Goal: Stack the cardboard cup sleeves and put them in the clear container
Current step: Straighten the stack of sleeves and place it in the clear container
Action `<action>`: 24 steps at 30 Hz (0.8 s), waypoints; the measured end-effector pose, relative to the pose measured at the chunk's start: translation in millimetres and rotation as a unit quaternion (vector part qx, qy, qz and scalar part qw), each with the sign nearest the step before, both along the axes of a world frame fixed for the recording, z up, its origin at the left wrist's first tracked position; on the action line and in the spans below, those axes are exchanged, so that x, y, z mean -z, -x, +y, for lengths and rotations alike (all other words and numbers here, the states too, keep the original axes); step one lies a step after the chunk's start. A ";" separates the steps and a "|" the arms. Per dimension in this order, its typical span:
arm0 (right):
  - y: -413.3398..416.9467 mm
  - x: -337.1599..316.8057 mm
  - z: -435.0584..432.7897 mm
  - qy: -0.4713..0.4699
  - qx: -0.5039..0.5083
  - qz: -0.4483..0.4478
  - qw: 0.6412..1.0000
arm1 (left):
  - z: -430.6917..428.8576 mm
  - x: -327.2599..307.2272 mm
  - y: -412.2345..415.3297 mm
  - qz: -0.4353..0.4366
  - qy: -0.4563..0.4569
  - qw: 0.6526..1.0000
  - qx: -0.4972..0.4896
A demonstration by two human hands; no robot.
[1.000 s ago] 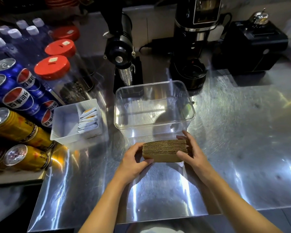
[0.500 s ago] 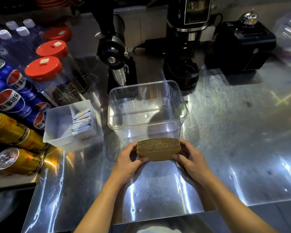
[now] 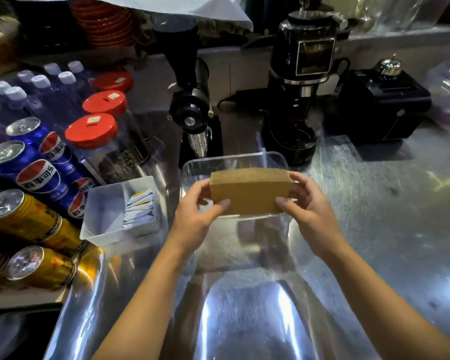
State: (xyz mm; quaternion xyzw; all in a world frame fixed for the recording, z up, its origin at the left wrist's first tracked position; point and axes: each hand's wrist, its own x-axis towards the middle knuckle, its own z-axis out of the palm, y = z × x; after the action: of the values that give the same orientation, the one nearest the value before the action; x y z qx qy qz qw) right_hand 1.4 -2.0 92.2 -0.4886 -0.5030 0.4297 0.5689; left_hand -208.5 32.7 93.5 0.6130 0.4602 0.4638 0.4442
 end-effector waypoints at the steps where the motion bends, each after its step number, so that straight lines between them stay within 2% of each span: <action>1: 2.2 -2.3 11.2 0.013 0.011 0.014 1.000 | 10.2 -2.8 -3.3 -0.014 0.019 1.000 -0.007; 4: 6.3 2.2 48.6 0.089 0.039 0.016 0.995 | 40.1 -2.4 -11.6 -0.035 0.095 0.994 -0.030; 7: 10.3 15.5 81.8 0.182 0.042 -0.008 0.982 | 65.7 8.5 -18.3 -0.010 0.191 0.980 -0.056; 10: 14.7 31.2 106.2 0.263 0.054 -0.049 0.962 | 85.4 26.5 -23.4 0.021 0.272 0.957 -0.098; 13: 17.7 41.9 123.2 0.331 0.052 -0.065 0.940 | 99.4 42.9 -25.8 0.002 0.340 0.930 -0.138; 20: 25.8 51.2 143.6 0.351 0.057 -0.145 0.923 | 118.4 59.4 -25.8 -0.038 0.389 0.906 -0.163; 24: 29.4 51.1 146.4 0.355 0.033 -0.114 0.927 | 125.6 65.1 -23.7 -0.034 0.397 0.903 -0.161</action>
State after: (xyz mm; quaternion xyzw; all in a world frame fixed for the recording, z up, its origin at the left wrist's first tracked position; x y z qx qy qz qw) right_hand -28.0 144.3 41.1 -0.7205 -0.3626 0.5024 0.3114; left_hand -184.7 158.4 28.4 0.2875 0.6831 0.3283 0.5856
